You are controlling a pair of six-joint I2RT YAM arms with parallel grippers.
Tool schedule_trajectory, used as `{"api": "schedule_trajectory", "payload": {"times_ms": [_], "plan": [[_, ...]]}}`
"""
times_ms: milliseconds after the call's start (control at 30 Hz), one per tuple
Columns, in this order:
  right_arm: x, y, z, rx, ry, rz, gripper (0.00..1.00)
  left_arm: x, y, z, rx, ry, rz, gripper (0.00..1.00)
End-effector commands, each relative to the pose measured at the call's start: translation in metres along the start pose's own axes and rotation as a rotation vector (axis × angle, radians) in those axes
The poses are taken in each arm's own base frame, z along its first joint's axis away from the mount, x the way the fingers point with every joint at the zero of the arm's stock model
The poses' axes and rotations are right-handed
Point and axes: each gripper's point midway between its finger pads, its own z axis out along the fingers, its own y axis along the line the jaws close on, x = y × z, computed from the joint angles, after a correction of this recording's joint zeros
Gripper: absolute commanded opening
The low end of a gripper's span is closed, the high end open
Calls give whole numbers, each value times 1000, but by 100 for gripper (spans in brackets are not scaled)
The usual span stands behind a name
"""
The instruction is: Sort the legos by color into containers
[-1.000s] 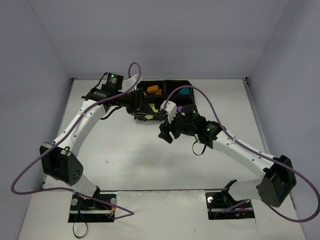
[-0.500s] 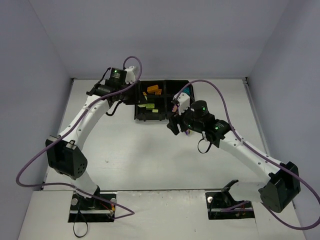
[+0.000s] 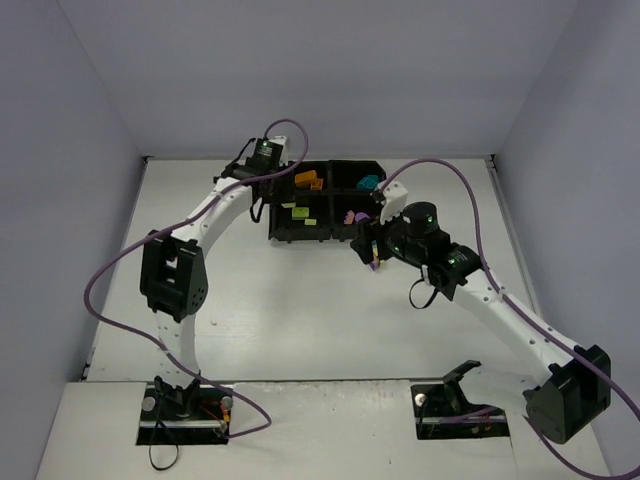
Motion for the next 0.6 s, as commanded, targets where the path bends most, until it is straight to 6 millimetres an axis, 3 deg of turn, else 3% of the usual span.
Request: {"api": "schedule_trajectory", "payload": {"times_ms": [0, 133, 233, 267, 400, 567], "plan": [[-22, -3, -9, 17, -85, 17, 0, -46, -18, -13, 22, -147, -16, 13], [-22, -11, -12, 41, -87, 26, 0, -37, -18, 3, 2, -123, -8, 21], [-24, -16, -12, 66, -90, 32, 0, -34, -18, 6, 1, -114, -6, 32], [-25, -19, -12, 79, -90, 41, 0, -33, -19, 7, -1, -111, -5, 40], [-31, -29, -7, 117, -90, 67, 0, -32, -19, 4, -8, -109, 4, 56], [-47, -44, 14, 161, -79, 91, 0, -38, -20, -12, -7, -123, 20, 65]]}}
